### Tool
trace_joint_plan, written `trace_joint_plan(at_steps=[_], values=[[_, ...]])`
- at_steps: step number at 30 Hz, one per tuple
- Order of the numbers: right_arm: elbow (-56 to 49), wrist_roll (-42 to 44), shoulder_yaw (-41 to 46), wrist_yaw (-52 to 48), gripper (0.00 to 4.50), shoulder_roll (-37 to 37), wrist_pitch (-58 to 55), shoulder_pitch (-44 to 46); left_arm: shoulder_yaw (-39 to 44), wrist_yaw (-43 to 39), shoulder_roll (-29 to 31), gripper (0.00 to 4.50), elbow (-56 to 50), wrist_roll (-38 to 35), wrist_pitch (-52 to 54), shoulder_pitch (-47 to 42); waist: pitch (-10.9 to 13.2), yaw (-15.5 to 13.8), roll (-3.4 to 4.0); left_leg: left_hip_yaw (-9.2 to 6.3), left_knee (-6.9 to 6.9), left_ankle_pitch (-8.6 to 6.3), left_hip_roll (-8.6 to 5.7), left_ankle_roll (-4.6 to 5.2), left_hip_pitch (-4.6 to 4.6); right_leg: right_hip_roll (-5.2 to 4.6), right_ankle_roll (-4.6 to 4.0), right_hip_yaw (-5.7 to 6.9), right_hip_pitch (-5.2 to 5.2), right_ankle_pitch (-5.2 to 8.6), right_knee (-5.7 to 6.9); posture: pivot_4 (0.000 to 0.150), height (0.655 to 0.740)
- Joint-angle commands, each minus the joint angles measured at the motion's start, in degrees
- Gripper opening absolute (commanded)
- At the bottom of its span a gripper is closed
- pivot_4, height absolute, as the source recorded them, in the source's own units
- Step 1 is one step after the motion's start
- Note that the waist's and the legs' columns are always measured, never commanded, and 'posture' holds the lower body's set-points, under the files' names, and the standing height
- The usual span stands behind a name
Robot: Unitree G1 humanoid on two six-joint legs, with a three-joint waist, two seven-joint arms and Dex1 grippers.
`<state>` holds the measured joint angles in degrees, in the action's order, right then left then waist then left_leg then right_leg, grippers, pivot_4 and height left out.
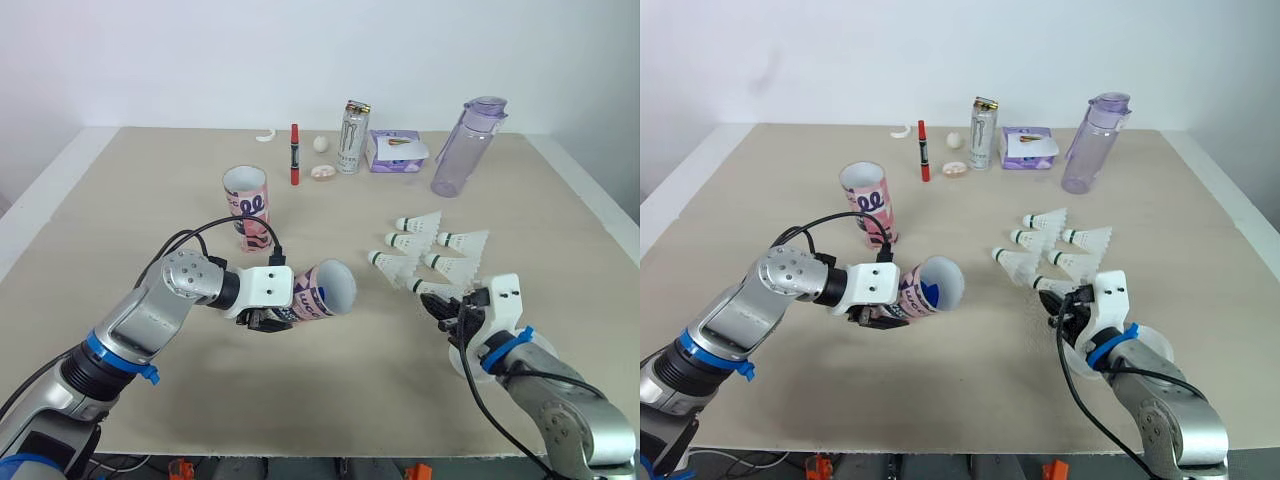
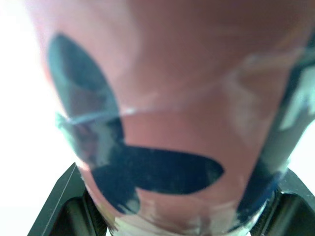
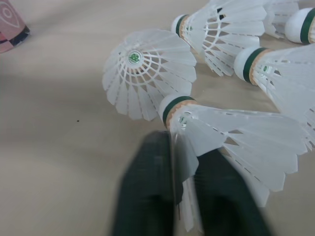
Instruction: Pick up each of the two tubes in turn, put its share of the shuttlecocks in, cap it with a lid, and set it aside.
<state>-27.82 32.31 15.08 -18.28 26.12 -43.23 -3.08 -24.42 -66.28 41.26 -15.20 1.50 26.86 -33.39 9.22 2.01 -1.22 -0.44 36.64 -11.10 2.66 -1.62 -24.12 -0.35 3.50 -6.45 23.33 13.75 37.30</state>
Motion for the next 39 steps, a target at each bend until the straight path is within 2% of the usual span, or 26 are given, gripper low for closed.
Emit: trace_joint_plan(at_steps=[1, 7, 10, 16, 20, 24, 28, 33, 39], values=[[-0.32, -0.67, -0.14, 0.19, 0.06, 0.08, 0.77, 0.99, -0.10, 1.01, 0.33, 2.87, 0.37, 1.38, 0.84, 0.29, 0.00, 0.00, 0.00, 0.00, 0.00, 0.00, 0.00, 0.00, 0.00, 0.00, 0.00, 0.00, 0.00, 0.00, 0.00, 0.150, 0.7400], [-1.93, -0.71, -0.39, -0.56, 0.06, 0.35, 0.99, 0.75, -0.22, 1.01, 0.05, 2.87, 1.00, 1.39, 0.78, -0.20, 0.00, 0.01, 0.00, 0.00, 0.00, 0.00, 0.00, 0.00, 0.01, 0.00, 0.00, 0.00, 0.00, -0.01, 0.00, 0.150, 0.7400], [-4.99, -0.73, 0.63, -1.81, 0.06, 2.71, 0.82, 0.32, -0.31, 0.86, -0.16, 2.87, 1.71, 1.36, 0.42, -0.63, 0.01, 0.00, 0.02, -0.01, 0.00, 0.00, 0.00, 0.00, 0.01, 0.00, 0.00, 0.00, 0.00, -0.01, 0.00, 0.150, 0.7400], [-13.93, 2.36, 6.31, -10.12, 0.06, 15.45, 0.41, 1.31, -0.49, 0.10, -0.47, 2.87, 4.00, 1.44, -1.32, -1.74, 0.04, 0.01, 0.05, 0.03, 0.03, 0.01, -0.03, 0.01, -0.02, -0.02, 0.04, -0.04, 0.00, -0.03, 0.00, 0.150, 0.7400], [-17.57, 6.27, 7.96, -18.00, 0.06, 23.81, 2.95, 7.47, -0.70, -0.33, -1.00, 2.87, 5.76, 1.46, -2.45, -2.63, 0.07, 0.05, 0.08, 0.02, 0.01, 0.04, -0.01, 0.07, 0.03, 0.01, 0.03, -0.03, 0.01, -0.05, 0.00, 0.150, 0.7400], [-19.26, 3.79, 2.25, -25.20, 0.06, 29.27, 8.98, 13.20, -1.06, -0.59, -1.78, 2.87, 6.98, 1.47, -2.50, -3.20, 0.07, -0.01, -0.02, -0.02, -0.04, 0.07, 0.00, 0.12, 0.00, 0.01, 0.01, 0.04, 0.00, -0.03, -0.02, 0.150, 0.7400], [-18.65, -3.10, -5.70, -29.46, 0.06, 32.26, 15.40, 17.71, -1.15, -1.14, -2.49, 2.87, 6.06, 0.72, 0.39, -3.44, 0.08, 0.01, 0.02, 0.12, 0.00, 0.07, -0.03, 0.12, -0.07, -0.07, 0.06, -0.03, 0.04, -0.03, -0.08, 0.150, 0.7400], [-15.17, -9.76, -12.34, -31.80, 0.06, 32.25, 20.57, 22.84, 0.01, -0.99, -4.35, 2.87, 2.93, -1.93, 8.06, -3.75, 0.09, -0.10, -0.02, 0.11, 0.00, 0.07, -0.05, 0.12, -0.16, -0.09, 0.12, -0.02, 0.04, 0.01, -0.12, 0.150, 0.7400], [-11.09, -15.51, -17.28, -34.32, 0.06, 31.11, 26.19, 25.43, -0.22, -0.18, -4.25, 2.87, 1.55, -1.88, 10.23, -3.42, 0.09, -0.13, -0.02, 0.11, -0.02, 0.07, -0.05, 0.11, -0.17, -0.09, 0.12, -0.02, 0.05, 0.08, -0.12, 0.150, 0.7400]])
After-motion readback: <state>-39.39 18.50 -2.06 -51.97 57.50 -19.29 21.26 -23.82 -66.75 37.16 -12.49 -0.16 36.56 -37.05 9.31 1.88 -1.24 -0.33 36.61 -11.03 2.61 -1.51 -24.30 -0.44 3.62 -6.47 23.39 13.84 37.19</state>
